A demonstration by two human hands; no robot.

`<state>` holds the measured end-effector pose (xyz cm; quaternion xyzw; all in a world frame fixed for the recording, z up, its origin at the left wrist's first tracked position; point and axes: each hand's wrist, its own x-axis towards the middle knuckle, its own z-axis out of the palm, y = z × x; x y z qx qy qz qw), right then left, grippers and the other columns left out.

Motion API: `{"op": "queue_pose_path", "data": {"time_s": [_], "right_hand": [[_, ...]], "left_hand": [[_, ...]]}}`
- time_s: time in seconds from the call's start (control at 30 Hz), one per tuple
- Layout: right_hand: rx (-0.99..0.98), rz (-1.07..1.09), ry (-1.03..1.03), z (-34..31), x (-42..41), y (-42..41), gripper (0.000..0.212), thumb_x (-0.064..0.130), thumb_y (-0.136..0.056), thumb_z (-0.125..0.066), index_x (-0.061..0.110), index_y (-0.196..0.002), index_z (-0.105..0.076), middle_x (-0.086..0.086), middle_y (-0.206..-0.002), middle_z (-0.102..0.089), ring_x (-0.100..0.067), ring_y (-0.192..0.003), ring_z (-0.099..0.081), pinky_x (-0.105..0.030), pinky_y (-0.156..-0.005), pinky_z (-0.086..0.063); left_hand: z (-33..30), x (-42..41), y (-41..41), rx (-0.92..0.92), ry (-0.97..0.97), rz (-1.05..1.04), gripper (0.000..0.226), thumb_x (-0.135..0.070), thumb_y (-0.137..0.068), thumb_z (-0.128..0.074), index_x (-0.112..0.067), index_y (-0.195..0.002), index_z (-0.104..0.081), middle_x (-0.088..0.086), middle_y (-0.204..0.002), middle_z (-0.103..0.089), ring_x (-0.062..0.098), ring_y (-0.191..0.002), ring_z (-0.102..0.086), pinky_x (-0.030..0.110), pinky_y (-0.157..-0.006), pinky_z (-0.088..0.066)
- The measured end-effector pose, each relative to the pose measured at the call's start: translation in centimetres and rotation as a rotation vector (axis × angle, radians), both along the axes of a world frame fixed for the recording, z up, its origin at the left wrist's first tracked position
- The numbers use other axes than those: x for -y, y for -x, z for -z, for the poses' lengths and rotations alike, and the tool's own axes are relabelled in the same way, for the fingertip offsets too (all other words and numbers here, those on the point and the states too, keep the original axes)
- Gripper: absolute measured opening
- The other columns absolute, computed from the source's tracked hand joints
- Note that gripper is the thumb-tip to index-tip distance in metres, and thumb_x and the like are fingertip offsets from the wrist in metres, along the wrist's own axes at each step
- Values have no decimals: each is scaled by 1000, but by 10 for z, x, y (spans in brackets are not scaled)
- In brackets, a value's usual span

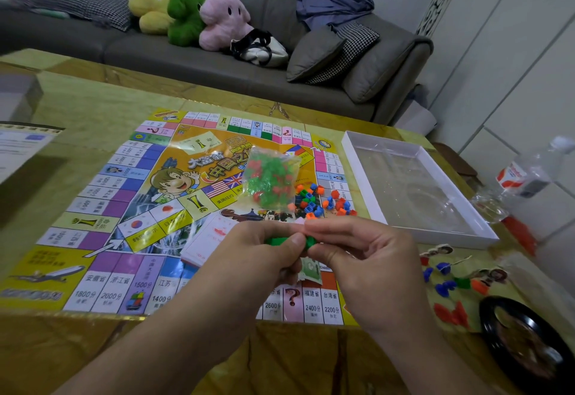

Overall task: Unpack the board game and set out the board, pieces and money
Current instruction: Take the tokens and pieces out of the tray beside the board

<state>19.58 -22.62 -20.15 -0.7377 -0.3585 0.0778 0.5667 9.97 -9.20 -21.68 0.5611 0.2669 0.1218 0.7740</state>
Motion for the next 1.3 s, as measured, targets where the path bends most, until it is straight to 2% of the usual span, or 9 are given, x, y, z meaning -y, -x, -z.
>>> {"op": "queue_pose_path", "data": {"time_s": [0.17, 0.27, 0.37, 0.53, 0.63, 0.73, 0.87, 1.13, 1.3], "right_hand": [[149, 23, 43, 4, 2, 6, 39, -7, -85, -79, 30, -97, -86, 20, -91, -80, -5, -95, -77, -27, -86, -63], [62, -19, 37, 2, 2, 0, 40, -12, -82, -79, 26, -94, -85, 14, -89, -81, -7, -90, -78, -27, -80, -64], [-23, -75, 31, -1, 4, -9, 36, -8, -79, -83, 24, -94, -84, 7, -92, -81, -17, -94, -77, -39, -81, -65], [-21, -118, 46, -4, 7, -13, 35, -4, -81, -83, 24, -104, -81, 8, -99, -81, -17, -97, -76, -43, -82, -63], [-56, -192, 130, -5, 6, -18, 38, 0, -87, -80, 24, -116, -77, 10, -108, -80, -15, -106, -74, -36, -84, -62], [-72, -26, 186, -4, -5, -40, 28, 7, -93, -77, 30, -107, -77, 11, -103, -79, -10, -99, -74, -30, -79, -63], [146, 205, 404, 13, -47, -95, 22, 9, -95, -72, 31, -92, -74, 10, -92, -74, -6, -89, -70, -22, -70, -56], [347, 89, 765, 32, -102, -135, 30, -1, -96, -68, 24, -99, -84, 0, -112, -77, -14, -93, -65, -28, -77, -56], [390, 55, 854, 26, -107, -136, 25, 3, -94, -73, 25, -99, -84, 1, -107, -78, -12, -90, -67, -26, -75, -56]], "left_hand": [[1, 0, 1, -86, -218, 43, 13, -21, -101, -65, -24, -97, -78, -2, -61, -67, 13, -63, -64, 40, -76, -57], [-1, -3, 2, -83, -167, 88, 13, -19, -101, -65, -19, -99, -79, 3, -65, -68, 17, -65, -63, 44, -77, -55], [-11, -8, 2, -30, -33, 167, 16, -14, -100, -64, -5, -105, -77, 14, -77, -73, 21, -70, -69, 33, -69, -53], [-17, -11, 3, 23, 163, 187, 23, -12, -90, -74, -1, -110, -76, 20, -99, -78, 27, -89, -77, 26, -64, -55], [-12, -11, 3, 1, 159, 133, 18, -9, -86, -77, -1, -102, -79, 18, -95, -79, 23, -84, -76, 26, -66, -56], [-9, -15, 1, -36, 95, -5, 7, -3, -88, -75, -3, -87, -82, 13, -80, -77, 20, -73, -71, 26, -64, -59], [-8, -21, -1, -64, 60, -123, 10, 0, -92, -71, -4, -93, -80, 12, -79, -73, 25, -77, -66, 31, -69, -63], [-10, -34, -2, -43, 125, -176, 8, 0, -91, -72, -1, -87, -78, 17, -78, -63, 25, -72, -65, 27, -63, -60], [-13, -37, -4, -38, 131, -167, 5, -1, -91, -72, 0, -90, -77, 17, -80, -64, 23, -72, -66, 26, -64, -59]]}}
